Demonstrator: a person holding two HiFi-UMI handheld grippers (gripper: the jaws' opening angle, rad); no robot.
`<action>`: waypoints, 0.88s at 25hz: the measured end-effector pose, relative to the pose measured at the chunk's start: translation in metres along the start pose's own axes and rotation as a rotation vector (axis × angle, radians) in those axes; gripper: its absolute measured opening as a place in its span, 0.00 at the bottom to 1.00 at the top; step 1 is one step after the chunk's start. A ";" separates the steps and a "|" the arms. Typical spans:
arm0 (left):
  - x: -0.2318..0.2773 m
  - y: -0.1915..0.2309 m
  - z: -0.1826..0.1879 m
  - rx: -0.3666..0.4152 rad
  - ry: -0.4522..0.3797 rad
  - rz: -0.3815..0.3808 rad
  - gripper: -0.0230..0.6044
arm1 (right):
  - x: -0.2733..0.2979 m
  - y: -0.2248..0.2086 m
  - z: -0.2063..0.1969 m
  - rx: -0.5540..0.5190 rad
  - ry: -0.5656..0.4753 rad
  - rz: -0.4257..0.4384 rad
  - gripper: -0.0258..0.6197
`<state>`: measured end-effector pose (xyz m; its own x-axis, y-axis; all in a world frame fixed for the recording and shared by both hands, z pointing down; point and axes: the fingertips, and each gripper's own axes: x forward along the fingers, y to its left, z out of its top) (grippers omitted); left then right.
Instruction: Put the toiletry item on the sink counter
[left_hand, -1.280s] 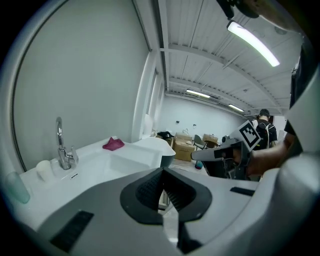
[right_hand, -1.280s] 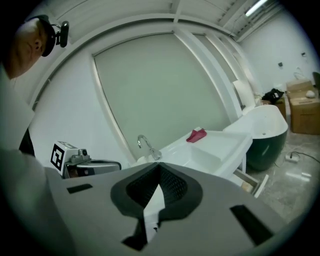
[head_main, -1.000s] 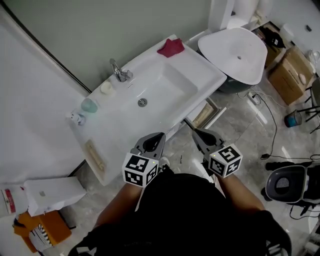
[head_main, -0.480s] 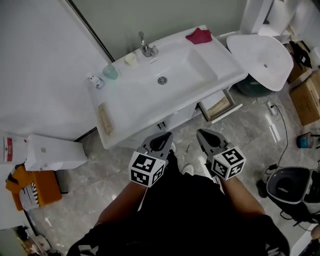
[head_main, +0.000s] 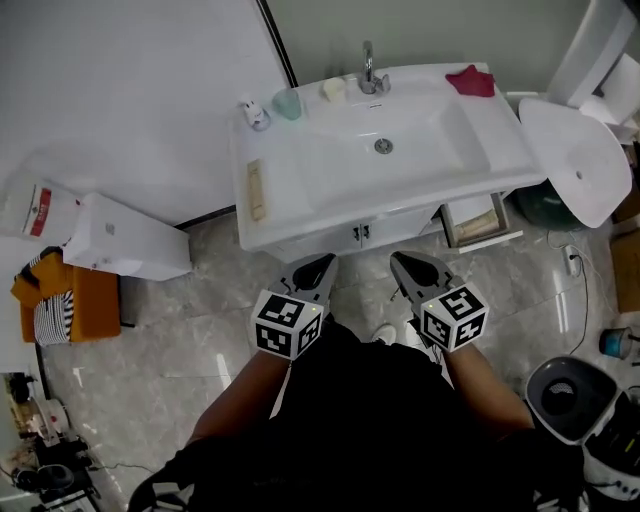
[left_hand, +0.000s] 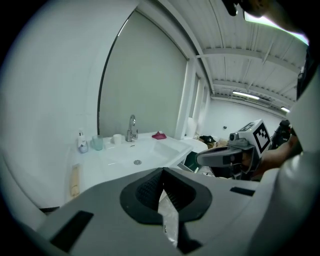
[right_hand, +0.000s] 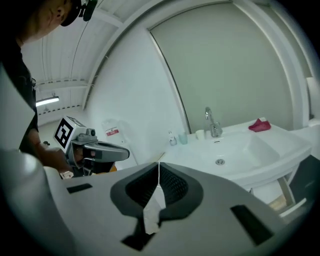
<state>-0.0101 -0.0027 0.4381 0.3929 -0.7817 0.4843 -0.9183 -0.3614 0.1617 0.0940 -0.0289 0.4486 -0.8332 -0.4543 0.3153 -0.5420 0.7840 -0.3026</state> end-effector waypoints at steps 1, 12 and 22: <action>-0.003 0.006 0.000 -0.007 -0.005 0.010 0.04 | 0.007 0.004 0.002 -0.013 0.004 0.011 0.05; -0.031 0.105 -0.009 -0.010 -0.001 0.075 0.04 | 0.118 0.051 0.025 -0.087 0.048 0.086 0.05; -0.041 0.223 -0.007 -0.046 -0.019 0.102 0.04 | 0.237 0.081 0.022 -0.115 0.183 0.095 0.05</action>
<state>-0.2312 -0.0478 0.4602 0.2978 -0.8228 0.4841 -0.9546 -0.2563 0.1516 -0.1499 -0.0823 0.4793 -0.8404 -0.3000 0.4513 -0.4371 0.8676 -0.2372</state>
